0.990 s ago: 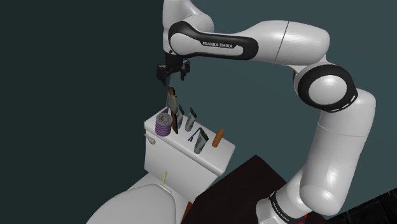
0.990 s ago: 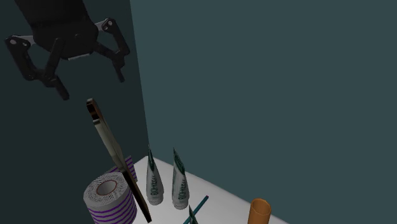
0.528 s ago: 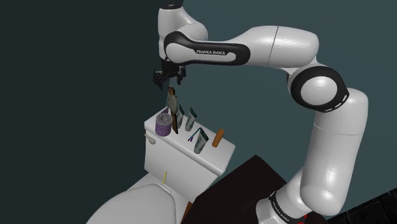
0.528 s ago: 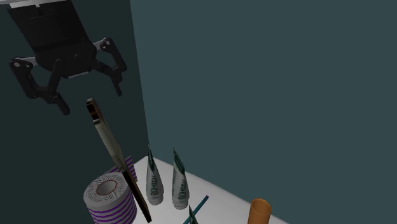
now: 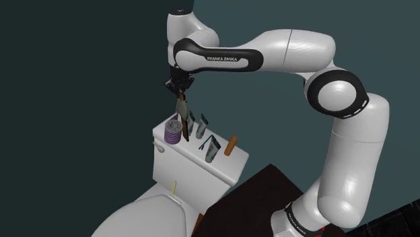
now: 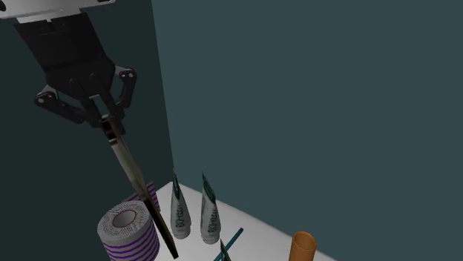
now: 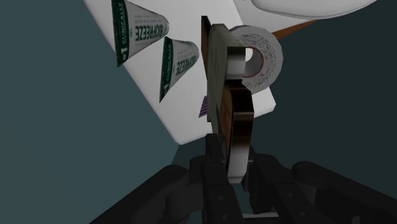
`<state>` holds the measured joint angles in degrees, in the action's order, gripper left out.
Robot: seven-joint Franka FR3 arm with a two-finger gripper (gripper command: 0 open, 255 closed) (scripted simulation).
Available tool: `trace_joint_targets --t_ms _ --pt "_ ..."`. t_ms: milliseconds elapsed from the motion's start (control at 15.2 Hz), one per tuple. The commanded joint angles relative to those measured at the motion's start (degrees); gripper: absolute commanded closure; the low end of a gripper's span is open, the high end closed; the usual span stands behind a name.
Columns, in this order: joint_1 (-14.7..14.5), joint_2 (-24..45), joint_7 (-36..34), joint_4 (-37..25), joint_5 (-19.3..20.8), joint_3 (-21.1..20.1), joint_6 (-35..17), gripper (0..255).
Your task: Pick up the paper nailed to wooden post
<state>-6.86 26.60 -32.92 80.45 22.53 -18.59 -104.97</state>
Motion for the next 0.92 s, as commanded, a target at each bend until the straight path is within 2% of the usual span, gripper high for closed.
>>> trace_joint_targets --t_ms 0,264,858 --pt "0.0 0.0 0.0 0.0 0.0 0.0 0.0 255" --pt "-0.1 0.1 0.0 -0.1 0.0 0.0 0.0 255" --pt "-0.7 -0.1 1.7 -6.7 -0.5 -0.2 6.5 255"
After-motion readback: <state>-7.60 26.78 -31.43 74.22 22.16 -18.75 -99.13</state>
